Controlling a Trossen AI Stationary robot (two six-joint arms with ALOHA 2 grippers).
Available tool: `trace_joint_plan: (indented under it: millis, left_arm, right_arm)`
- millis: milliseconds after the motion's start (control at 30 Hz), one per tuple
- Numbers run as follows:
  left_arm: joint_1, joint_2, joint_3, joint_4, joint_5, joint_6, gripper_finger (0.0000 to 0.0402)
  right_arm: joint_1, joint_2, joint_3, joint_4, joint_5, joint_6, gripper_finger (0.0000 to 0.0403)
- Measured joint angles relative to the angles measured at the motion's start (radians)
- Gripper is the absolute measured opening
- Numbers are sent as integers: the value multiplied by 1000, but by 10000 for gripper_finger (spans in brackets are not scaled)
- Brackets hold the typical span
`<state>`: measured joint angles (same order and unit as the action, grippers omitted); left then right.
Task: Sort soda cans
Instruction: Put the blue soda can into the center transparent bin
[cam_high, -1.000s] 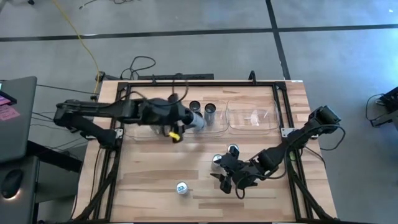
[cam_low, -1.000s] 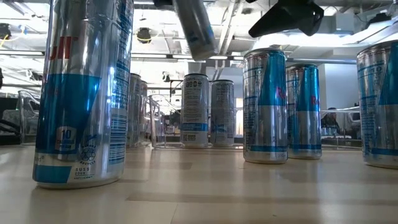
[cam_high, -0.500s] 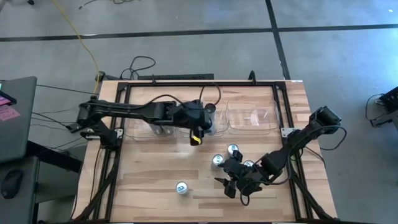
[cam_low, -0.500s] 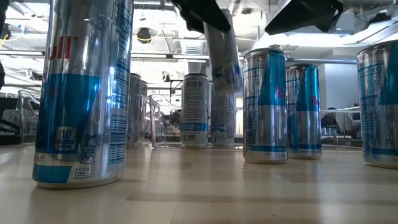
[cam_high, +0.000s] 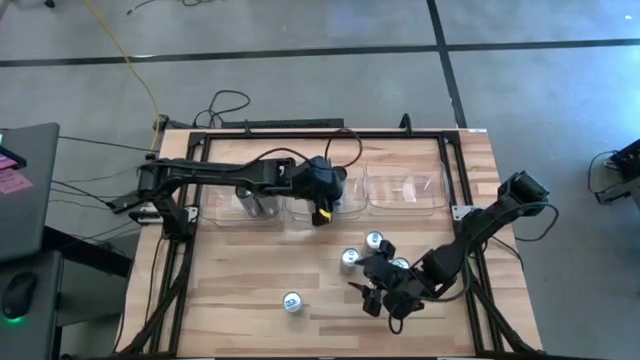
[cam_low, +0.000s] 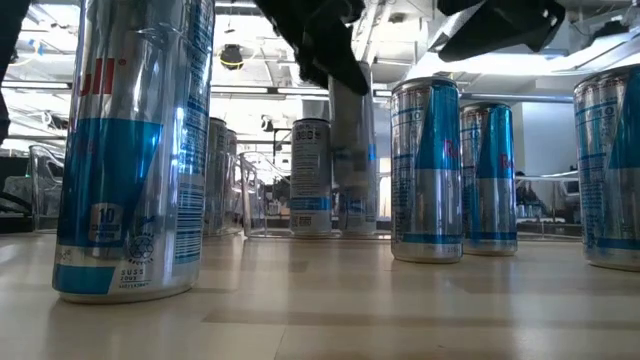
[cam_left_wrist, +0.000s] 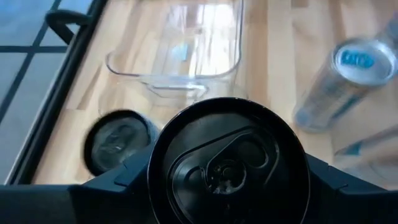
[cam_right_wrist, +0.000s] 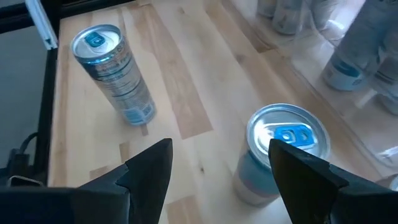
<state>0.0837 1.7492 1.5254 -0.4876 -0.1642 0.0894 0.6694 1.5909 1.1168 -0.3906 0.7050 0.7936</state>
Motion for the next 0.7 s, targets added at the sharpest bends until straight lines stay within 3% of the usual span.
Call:
trace_joint_plan:
  millis: [700]
  left_arm:
    - [32, 3, -40, 46, 8, -6, 253]
  right_arm:
    - [2, 0, 0, -8, 8, -4, 286]
